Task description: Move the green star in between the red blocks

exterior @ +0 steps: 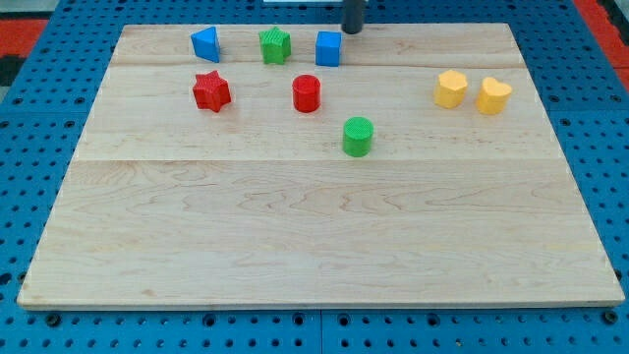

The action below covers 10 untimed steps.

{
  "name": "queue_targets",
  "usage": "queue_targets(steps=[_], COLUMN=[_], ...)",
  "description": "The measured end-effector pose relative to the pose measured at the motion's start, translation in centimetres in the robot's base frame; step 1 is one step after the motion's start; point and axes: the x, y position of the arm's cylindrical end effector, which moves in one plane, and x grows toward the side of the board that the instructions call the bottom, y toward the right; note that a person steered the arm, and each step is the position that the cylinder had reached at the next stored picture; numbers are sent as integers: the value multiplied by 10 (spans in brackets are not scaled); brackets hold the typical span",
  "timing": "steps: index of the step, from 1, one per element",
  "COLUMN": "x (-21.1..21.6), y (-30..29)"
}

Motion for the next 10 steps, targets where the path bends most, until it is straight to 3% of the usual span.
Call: queue_targets(steps=[3,4,7,9,10], x=[1,32,25,39,74], y=[-75,-72,-162,-102,-104])
